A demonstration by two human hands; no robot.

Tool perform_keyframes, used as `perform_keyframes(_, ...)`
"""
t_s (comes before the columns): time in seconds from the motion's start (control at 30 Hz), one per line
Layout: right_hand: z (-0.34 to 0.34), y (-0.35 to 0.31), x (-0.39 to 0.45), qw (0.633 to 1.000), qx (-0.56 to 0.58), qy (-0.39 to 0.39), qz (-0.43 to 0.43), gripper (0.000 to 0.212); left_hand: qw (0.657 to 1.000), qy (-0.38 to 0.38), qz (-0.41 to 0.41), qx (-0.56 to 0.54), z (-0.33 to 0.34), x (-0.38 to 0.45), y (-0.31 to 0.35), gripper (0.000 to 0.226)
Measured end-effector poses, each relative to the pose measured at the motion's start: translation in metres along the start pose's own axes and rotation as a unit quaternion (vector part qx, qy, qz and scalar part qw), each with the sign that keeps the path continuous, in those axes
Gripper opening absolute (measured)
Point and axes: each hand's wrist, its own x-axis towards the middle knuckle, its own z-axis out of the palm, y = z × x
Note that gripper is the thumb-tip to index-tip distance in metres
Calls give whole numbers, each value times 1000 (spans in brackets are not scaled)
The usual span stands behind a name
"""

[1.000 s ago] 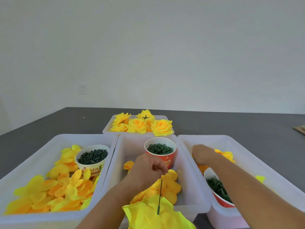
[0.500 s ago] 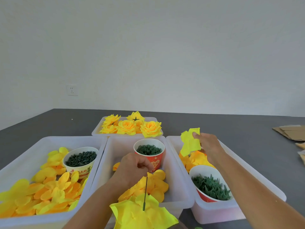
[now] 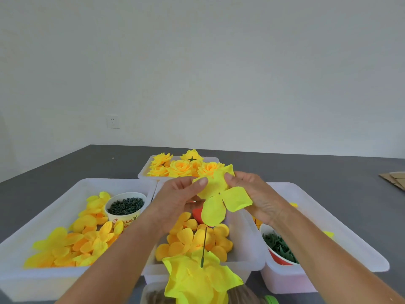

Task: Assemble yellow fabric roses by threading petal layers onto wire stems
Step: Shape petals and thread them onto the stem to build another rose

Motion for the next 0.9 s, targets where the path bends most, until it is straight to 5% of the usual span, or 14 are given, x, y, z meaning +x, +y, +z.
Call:
perform_keyframes(0.13,19,0,-3,1000,12,10,15,33,998,24,17,-49,-8,-12,10,16)
perform_keyframes(0.3,25,-6,-11,999,45,-16,19,43,993,80,28,-86,-17,-19,20,17)
perform_keyframes(0.57,35,-10,-18,998,54,-1,-31,16,989,61,-7,-132,-17,-33,27,25)
perform_keyframes(0.73,37,-11,-28,985,-50,51,-156,14,994,39,98,-1,-17,-45,28,11)
perform_keyframes(0.83,37,-10,-30,962,-97,88,-238,44,983,74,147,81,-16,-45,25,18)
perform_keyframes(0.9,37,-9,-33,949,-113,88,-279,46,975,79,170,116,-13,-46,23,25)
